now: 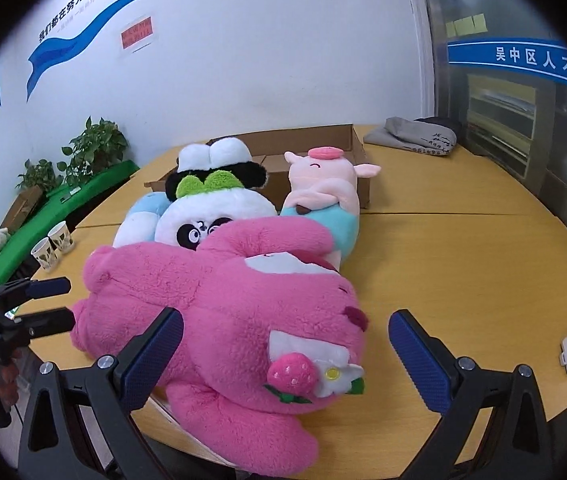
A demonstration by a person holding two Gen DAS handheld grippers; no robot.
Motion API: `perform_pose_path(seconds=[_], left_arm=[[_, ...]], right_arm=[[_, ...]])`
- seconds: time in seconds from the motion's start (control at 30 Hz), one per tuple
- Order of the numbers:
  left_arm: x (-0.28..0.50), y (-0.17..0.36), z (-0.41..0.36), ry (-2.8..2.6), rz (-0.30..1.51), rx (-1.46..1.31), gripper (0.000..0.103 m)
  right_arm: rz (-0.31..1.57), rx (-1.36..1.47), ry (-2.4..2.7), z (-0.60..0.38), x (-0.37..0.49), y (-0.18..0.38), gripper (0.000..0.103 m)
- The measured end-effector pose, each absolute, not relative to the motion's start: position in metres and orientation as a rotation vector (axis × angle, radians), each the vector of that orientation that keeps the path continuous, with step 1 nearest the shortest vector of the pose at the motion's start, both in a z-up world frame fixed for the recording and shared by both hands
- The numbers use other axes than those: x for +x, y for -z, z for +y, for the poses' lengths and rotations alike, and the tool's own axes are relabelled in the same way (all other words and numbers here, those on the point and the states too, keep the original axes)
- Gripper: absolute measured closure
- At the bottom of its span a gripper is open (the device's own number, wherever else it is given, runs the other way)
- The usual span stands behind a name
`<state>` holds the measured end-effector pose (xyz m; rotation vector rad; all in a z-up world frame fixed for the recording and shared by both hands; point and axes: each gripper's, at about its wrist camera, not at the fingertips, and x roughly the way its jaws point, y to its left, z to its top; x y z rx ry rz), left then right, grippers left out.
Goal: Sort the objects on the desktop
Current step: 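Grasp the large pink plush bear with the right gripper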
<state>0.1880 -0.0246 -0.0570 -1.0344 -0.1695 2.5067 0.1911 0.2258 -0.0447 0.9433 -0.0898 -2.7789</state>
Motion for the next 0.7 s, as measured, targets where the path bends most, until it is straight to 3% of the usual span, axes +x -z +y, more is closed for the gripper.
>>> perform_pose_path(seconds=[0.13,0.37,0.47,0.57,0.7], left_arm=[[0.184,0.07,-0.044,-2.489,-0.239,-1.056,0.0],[0.17,0.113,-0.085,-2.402,-0.401,-1.128,0.0],[0.172,0.119,-0.093,-2.392,-0.438,-1.104,0.005],[0.176,0.12,-0.102,-2.408,-0.47,-1.079,0.017],[0.18,0.123,-0.119,-2.414,-0.541,-1.046,0.017]], right_arm=[[-0.109,0.969,2.739,0.233,0.183,0.05,0.0],[-0.307,1.106,2.557,0.258,0.145,0.084,0.0],[-0.431,1.181,2.425,0.261,0.126,0.11,0.0],[-0.417,1.148,2.432,0.257,0.124,0.117,0.001],[-0.357,1.074,2.463,0.256,0.133,0.114,0.008]])
